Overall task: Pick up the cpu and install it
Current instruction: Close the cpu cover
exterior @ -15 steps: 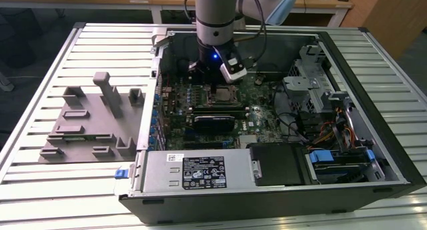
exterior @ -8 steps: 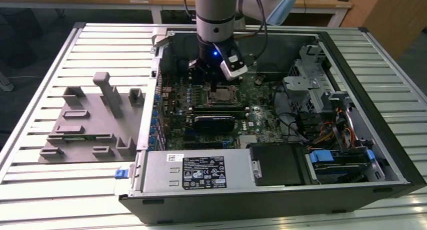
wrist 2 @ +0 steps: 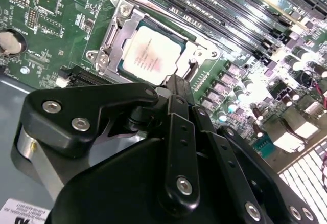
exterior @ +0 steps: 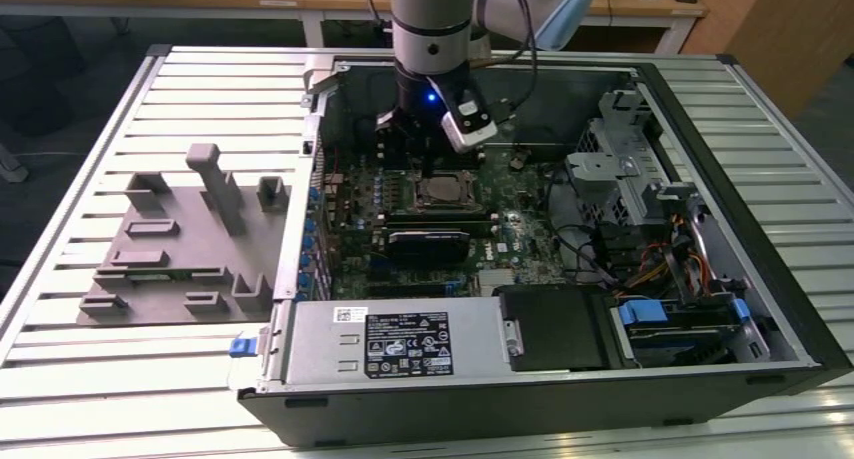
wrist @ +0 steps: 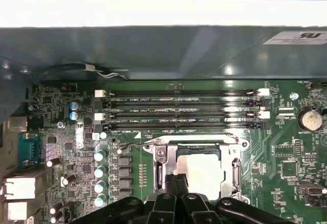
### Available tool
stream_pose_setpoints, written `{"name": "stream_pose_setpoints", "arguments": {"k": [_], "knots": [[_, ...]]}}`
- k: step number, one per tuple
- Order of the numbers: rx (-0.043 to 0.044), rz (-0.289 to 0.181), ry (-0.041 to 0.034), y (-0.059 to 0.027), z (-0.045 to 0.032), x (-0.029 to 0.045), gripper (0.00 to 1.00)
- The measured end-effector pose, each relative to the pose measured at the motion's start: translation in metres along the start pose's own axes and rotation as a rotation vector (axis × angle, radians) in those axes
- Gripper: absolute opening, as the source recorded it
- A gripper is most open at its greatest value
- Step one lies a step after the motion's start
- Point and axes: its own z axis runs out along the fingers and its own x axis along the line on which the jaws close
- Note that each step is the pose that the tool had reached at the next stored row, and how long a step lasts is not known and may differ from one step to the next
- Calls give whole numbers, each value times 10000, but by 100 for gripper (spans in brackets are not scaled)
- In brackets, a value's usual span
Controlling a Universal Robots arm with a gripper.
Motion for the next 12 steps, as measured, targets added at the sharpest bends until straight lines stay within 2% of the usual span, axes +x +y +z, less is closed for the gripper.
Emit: {"name": "stream_pose_setpoints", "arguments": {"k": [4, 8, 12], "knots": [[1, 0, 1, 2, -43, -1, 11], [-2, 0, -1, 2, -44, -2, 11], [0, -1, 1, 5, -42, -61, 11]]}}
